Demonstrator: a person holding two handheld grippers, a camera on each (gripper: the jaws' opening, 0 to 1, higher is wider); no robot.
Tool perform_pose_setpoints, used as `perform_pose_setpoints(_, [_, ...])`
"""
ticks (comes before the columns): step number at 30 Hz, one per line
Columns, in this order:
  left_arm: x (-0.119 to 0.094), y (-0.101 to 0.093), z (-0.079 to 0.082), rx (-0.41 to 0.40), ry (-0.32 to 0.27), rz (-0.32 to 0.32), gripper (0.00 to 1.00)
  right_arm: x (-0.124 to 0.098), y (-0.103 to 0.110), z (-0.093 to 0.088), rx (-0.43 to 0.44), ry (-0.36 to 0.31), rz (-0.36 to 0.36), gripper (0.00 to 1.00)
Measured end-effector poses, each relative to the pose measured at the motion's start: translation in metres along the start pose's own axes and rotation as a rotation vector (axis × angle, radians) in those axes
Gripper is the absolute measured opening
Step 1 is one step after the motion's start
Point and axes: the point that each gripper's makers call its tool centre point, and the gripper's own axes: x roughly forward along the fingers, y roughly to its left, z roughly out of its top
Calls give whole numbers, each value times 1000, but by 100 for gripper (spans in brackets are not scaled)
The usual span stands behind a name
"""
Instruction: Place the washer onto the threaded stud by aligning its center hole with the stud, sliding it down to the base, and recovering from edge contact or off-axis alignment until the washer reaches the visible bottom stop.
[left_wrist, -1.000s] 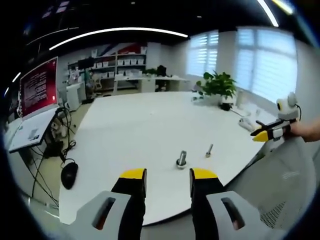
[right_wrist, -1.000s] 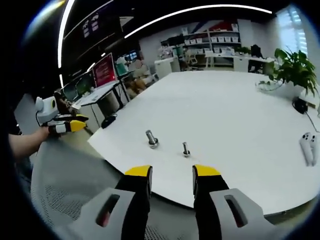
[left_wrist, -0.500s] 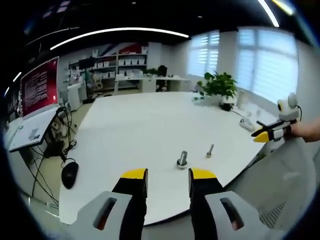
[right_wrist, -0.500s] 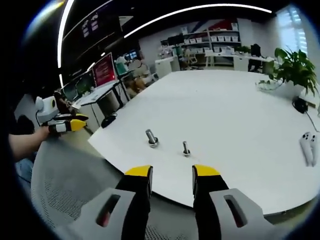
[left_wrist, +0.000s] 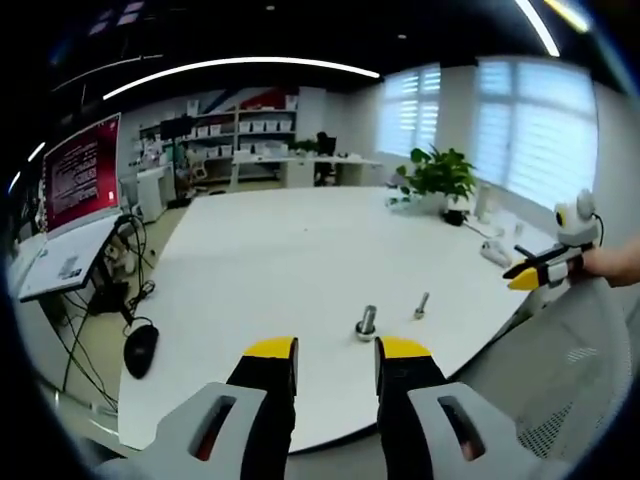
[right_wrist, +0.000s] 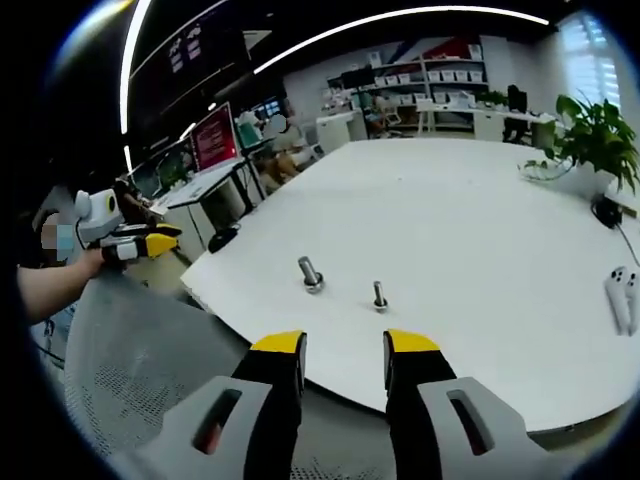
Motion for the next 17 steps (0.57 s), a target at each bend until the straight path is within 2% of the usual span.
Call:
perform_pose_setpoints(4, [1, 1, 1, 0, -3, 1, 29, -1, -3, 1, 25, -15, -6, 33])
perform_pose_setpoints(8, [3, 1, -4, 7, 22, -7, 28, 0, 0, 1, 15, -11, -3, 33])
perform_pose_setpoints(17, [2, 4, -2, -3, 9, -3, 27, 0, 1, 4, 20, -20, -7, 32])
